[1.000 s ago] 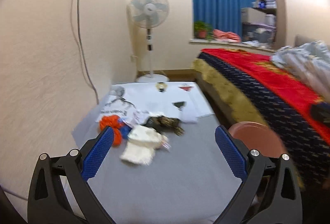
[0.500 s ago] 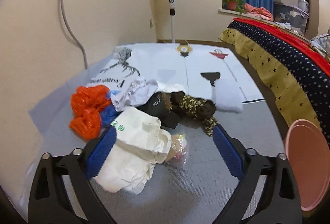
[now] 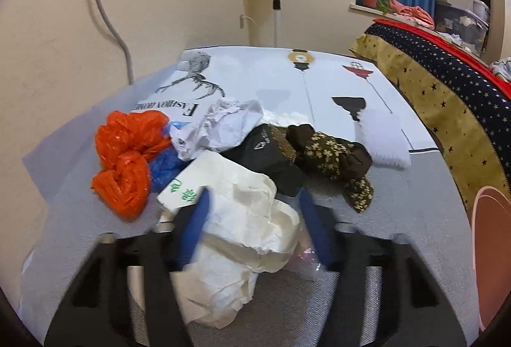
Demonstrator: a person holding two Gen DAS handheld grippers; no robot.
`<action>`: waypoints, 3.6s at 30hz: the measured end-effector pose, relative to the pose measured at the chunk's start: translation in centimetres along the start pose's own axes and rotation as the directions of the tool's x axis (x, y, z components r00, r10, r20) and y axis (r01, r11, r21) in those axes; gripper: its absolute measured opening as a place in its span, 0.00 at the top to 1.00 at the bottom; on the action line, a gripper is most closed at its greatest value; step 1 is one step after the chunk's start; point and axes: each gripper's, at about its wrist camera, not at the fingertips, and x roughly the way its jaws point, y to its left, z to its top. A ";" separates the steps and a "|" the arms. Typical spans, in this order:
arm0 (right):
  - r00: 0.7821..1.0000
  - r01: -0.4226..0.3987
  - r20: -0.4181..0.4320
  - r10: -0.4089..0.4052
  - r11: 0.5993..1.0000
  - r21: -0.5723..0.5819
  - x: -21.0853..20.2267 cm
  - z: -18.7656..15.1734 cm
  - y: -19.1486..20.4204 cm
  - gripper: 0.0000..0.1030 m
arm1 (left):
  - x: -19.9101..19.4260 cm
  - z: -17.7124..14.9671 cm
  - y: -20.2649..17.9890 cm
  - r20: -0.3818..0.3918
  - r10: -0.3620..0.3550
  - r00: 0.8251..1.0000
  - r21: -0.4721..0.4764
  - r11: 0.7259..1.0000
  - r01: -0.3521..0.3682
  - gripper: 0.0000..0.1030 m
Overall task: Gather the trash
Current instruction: 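Close the left tool on the white paper bag and lift it, then grasp the dark patterned cloth with the right tool while the left tool holds the paper, then carry both items over the pink wastebasket and open both tools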
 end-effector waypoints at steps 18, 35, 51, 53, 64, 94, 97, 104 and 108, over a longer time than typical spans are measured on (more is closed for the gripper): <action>1.000 -0.023 0.016 0.023 0.999 0.032 -0.4 0.4 0.4 0.07 | -11.3 4.8 3.3 0.125 -0.172 0.977 -0.018 0.984 0.175 0.98; 0.992 -0.121 0.015 0.124 0.983 -0.138 11.0 3.2 8.9 0.10 | -17.5 7.1 5.3 0.158 -0.195 0.968 0.010 0.981 0.195 0.99; 0.970 -0.223 -0.148 0.194 0.949 -0.222 29.4 0.9 19.9 0.25 | -13.6 8.4 8.8 0.095 -0.158 0.983 -0.048 0.985 0.163 0.99; 0.965 -0.225 -0.183 0.187 0.949 -0.222 30.3 0.6 20.0 0.31 | -13.3 8.4 8.9 0.090 -0.151 0.985 -0.047 0.987 0.155 0.99; 0.958 -0.268 -0.173 0.229 0.931 -0.247 29.3 0.1 20.5 0.96 | -13.0 8.4 9.2 0.088 -0.132 0.987 -0.055 0.989 0.137 0.99; 0.995 -0.041 0.093 0.048 0.996 -0.075 -3.1 2.2 2.5 0.96 | -20.3 3.5 -4.8 0.068 -0.361 0.930 0.172 0.922 0.346 0.98; 0.994 -0.032 0.108 0.035 0.999 -0.034 -3.5 2.0 1.1 0.96 | -20.9 2.9 -6.7 0.056 -0.386 0.921 0.194 0.909 0.369 0.99; 0.997 0.024 0.076 -0.025 1.000 0.008 -2.7 1.6 -2.4 0.96 | -20.9 1.7 -10.5 0.021 -0.419 0.908 0.241 0.883 0.402 0.99; 0.996 0.056 0.072 -0.057 0.998 0.011 -2.6 1.6 -3.9 0.96 | -20.4 0.8 -12.6 -0.019 -0.444 0.896 0.267 0.861 0.433 0.99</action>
